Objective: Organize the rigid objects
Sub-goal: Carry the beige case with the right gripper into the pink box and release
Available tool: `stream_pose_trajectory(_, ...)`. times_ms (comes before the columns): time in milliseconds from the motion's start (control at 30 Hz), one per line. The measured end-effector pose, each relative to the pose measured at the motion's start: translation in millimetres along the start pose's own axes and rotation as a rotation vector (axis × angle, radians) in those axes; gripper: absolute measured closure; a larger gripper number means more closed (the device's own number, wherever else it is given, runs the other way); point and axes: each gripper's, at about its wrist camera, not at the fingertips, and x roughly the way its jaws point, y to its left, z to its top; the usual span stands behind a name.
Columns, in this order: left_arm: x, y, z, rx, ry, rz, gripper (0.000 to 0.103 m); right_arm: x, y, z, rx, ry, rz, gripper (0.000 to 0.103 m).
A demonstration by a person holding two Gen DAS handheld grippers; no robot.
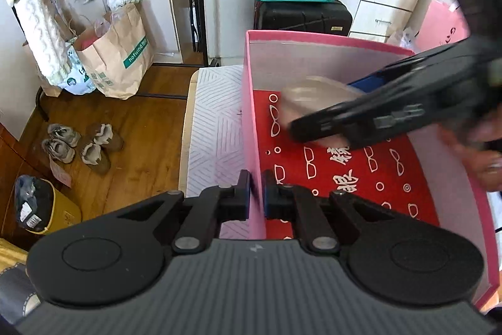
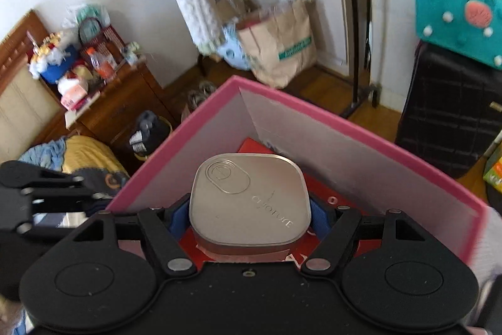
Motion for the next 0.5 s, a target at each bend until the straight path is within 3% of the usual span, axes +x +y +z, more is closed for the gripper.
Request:
stream_pose_trajectory(267, -1, -2, -4, 0.007, -0.021, -0.01, 0.096, 36, 6, 6, -0.034, 0.076, -0.074, 0.025)
stream_pose_trajectory(500, -1, -2, -5, 0.023, -0.03, -0.011, 0.095, 47, 5, 6, -0.036, 0.078, -0.112, 0.023)
